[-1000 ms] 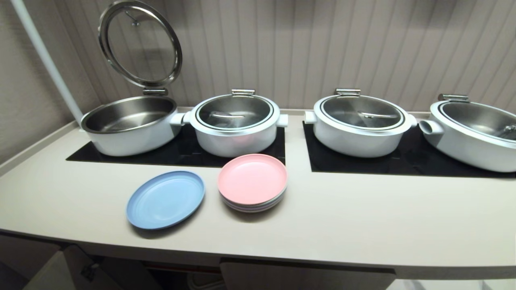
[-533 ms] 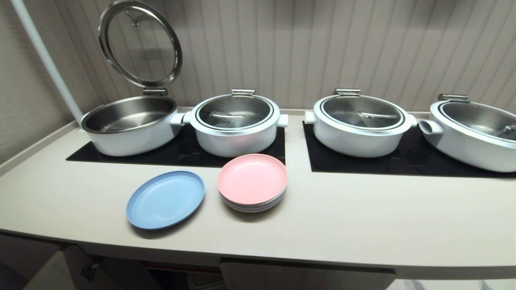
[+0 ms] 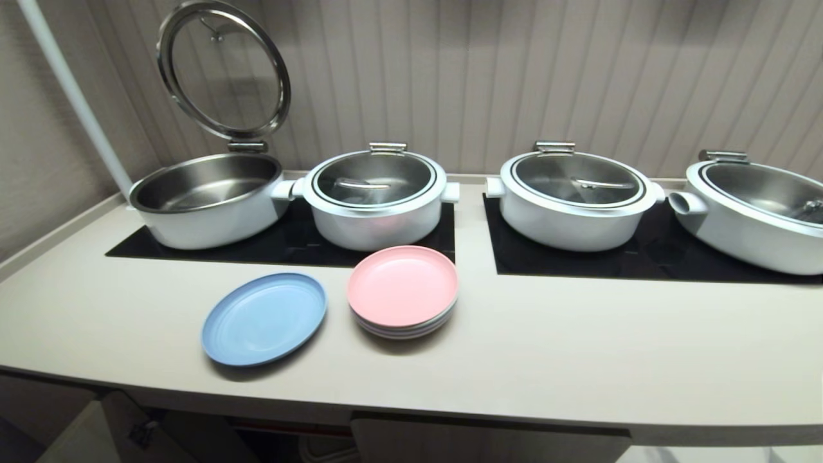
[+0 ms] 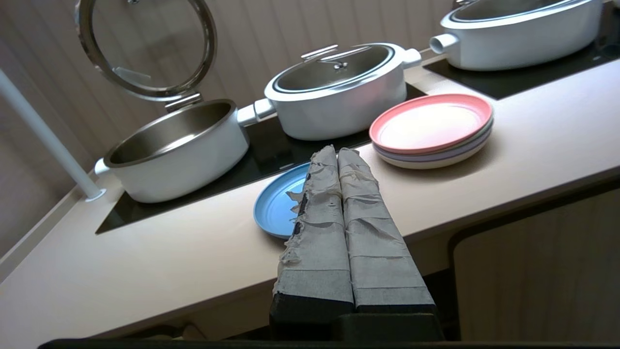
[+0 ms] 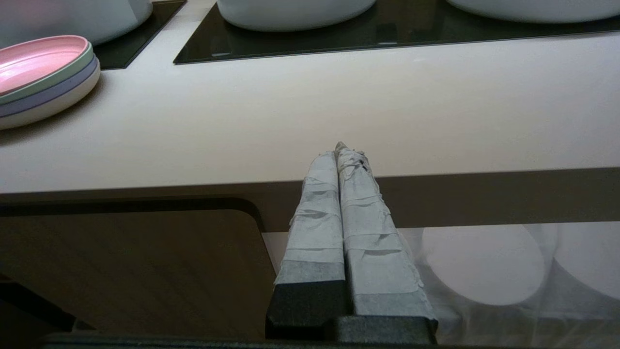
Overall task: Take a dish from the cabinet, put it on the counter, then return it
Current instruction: Pick up the plate from the table
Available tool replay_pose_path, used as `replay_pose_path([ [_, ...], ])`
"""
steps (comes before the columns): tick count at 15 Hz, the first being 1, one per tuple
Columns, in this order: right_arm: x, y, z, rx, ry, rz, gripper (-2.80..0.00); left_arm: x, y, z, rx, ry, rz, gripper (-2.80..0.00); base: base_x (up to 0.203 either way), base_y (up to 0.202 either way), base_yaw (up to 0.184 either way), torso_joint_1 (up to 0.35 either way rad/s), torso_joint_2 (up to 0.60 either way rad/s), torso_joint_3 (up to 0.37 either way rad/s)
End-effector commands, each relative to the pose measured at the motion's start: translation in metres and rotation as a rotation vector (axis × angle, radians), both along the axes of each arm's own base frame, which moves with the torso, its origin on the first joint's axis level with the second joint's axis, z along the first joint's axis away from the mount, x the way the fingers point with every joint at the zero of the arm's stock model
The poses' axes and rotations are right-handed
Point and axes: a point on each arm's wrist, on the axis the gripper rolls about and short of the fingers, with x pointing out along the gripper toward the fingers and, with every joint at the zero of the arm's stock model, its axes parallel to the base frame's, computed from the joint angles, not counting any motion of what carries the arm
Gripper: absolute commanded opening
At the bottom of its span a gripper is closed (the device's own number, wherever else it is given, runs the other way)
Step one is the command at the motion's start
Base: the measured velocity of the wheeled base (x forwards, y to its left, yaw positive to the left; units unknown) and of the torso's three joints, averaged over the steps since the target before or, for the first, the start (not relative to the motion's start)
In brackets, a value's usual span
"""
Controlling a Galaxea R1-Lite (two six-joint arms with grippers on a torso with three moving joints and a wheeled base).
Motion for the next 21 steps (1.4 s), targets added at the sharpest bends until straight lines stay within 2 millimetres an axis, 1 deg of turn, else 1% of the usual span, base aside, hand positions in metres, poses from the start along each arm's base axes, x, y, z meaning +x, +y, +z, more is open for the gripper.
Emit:
replay_pose_path([
  [1, 0.000, 0.000, 0.000, 0.000, -0.001, 0.000, -2.80, -0.007, 0.000, 0.015, 0.002, 0.057, -0.009, -2.80, 0.000, 0.000, 0.000, 0.000, 0.00, 0.000],
  [2, 0.000, 0.000, 0.000, 0.000, -0.001, 0.000, -2.80, -0.004, 0.000, 0.020, 0.002, 0.096, -0.009, -2.80, 0.000, 0.000, 0.000, 0.000, 0.00, 0.000],
  [4, 0.000, 0.000, 0.000, 0.000, -0.001, 0.000, -2.80, 0.011, 0.000, 0.032, 0.000, 0.191, 0.003, -2.80, 0.000, 0.000, 0.000, 0.000, 0.00, 0.000],
  [7, 0.000, 0.000, 0.000, 0.000, 0.000, 0.000, -2.80, 0.048, 0.000, 0.049, -0.005, 0.370, 0.024, -2.80, 0.000, 0.000, 0.000, 0.000, 0.00, 0.000],
  [13, 0.000, 0.000, 0.000, 0.000, 0.000, 0.000, -2.80, 0.114, 0.002, 0.060, -0.012, 0.640, 0.032, -2.80, 0.000, 0.000, 0.000, 0.000, 0.00, 0.000],
  [16, 0.000, 0.000, 0.000, 0.000, -0.001, 0.000, -2.80, 0.146, 0.003, 0.058, -0.011, 0.762, 0.052, -2.80, 0.000, 0.000, 0.000, 0.000, 0.00, 0.000],
  [21, 0.000, 0.000, 0.000, 0.000, 0.000, 0.000, -2.80, 0.185, 0.005, 0.038, -0.003, 0.955, 0.085, -2.80, 0.000, 0.000, 0.000, 0.000, 0.00, 0.000],
])
